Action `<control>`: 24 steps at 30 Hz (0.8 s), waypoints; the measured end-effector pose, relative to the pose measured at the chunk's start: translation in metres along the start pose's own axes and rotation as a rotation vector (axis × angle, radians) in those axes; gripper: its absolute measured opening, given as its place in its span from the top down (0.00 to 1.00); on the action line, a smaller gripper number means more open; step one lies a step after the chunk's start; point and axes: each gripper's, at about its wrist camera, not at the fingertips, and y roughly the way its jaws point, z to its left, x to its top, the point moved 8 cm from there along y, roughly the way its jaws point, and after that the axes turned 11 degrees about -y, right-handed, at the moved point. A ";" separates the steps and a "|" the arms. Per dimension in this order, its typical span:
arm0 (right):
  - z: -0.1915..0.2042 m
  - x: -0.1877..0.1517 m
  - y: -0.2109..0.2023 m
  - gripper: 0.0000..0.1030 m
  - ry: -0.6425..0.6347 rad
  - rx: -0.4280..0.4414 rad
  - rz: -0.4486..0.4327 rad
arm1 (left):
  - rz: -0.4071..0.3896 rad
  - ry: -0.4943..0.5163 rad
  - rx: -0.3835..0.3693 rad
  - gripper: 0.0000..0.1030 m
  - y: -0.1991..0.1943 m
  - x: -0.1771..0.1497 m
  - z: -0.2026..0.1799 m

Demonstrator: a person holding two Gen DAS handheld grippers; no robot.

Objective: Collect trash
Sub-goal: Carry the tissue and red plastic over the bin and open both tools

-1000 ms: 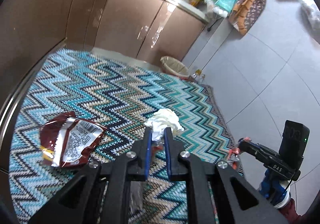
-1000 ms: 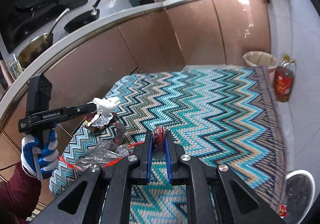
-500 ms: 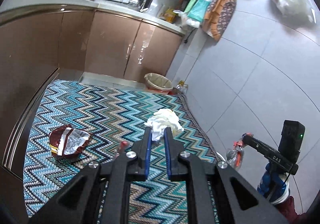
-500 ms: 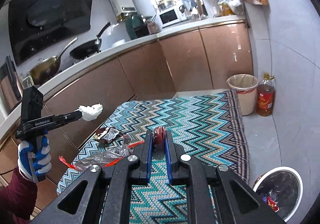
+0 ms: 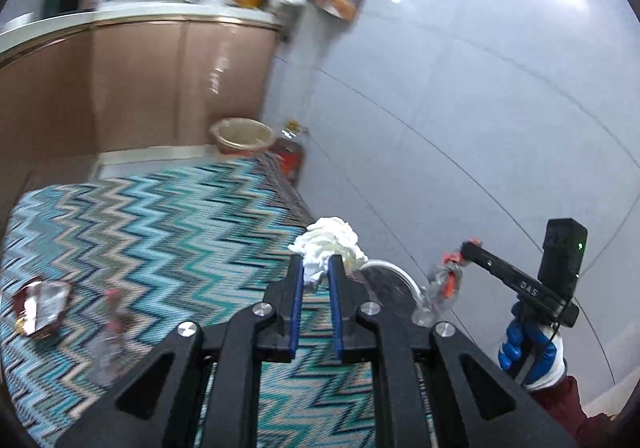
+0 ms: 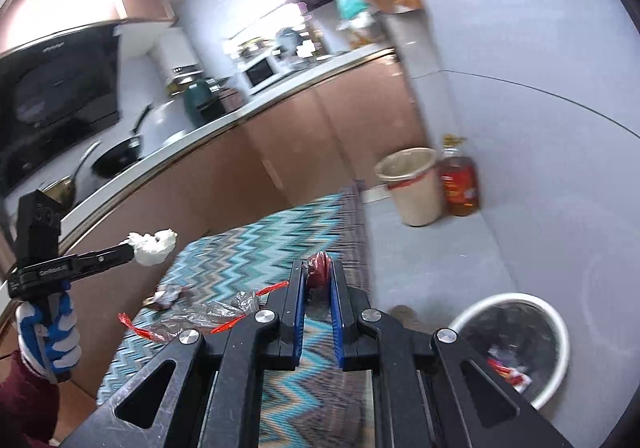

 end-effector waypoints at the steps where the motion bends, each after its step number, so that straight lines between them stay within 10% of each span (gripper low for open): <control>1: -0.014 -0.003 -0.005 0.89 0.016 -0.026 0.000 | 0.028 0.021 -0.015 0.89 0.016 -0.002 -0.015; 13: -0.150 -0.052 -0.026 0.89 0.120 -0.353 0.095 | 0.302 0.185 -0.083 0.89 0.177 -0.042 -0.122; 24: -0.200 -0.085 0.005 0.88 0.108 -0.472 0.213 | 0.435 0.256 -0.050 0.89 0.270 -0.079 -0.156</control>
